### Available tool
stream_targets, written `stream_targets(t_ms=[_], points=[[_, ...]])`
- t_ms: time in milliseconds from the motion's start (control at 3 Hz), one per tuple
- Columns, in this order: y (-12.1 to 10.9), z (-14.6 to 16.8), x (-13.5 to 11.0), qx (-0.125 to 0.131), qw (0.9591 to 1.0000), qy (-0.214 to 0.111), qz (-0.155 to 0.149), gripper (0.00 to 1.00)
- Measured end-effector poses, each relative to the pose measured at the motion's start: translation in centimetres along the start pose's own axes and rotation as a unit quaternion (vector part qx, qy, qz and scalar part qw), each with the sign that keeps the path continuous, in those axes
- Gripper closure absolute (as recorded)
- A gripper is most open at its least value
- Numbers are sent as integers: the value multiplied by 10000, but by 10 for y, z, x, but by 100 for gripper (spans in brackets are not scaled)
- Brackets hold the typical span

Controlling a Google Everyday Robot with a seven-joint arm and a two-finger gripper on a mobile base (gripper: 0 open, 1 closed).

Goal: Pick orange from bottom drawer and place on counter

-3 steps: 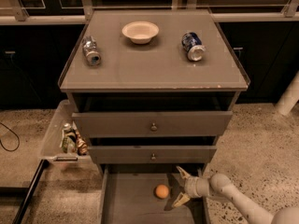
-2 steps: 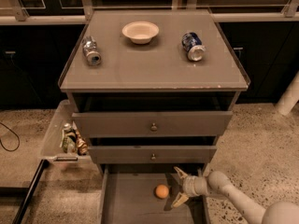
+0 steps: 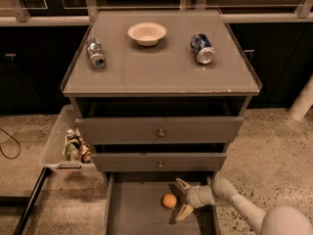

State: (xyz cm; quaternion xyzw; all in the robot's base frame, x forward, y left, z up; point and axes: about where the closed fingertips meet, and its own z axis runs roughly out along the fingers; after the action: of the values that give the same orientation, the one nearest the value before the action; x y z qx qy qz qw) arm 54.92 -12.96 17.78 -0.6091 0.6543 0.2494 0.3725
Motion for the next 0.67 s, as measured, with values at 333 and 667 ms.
stream_targets(t_ms=[333, 667], points=[[7, 16, 4, -222, 9996, -66, 165, 0], [10, 27, 12, -285, 9989, -125, 355, 0]])
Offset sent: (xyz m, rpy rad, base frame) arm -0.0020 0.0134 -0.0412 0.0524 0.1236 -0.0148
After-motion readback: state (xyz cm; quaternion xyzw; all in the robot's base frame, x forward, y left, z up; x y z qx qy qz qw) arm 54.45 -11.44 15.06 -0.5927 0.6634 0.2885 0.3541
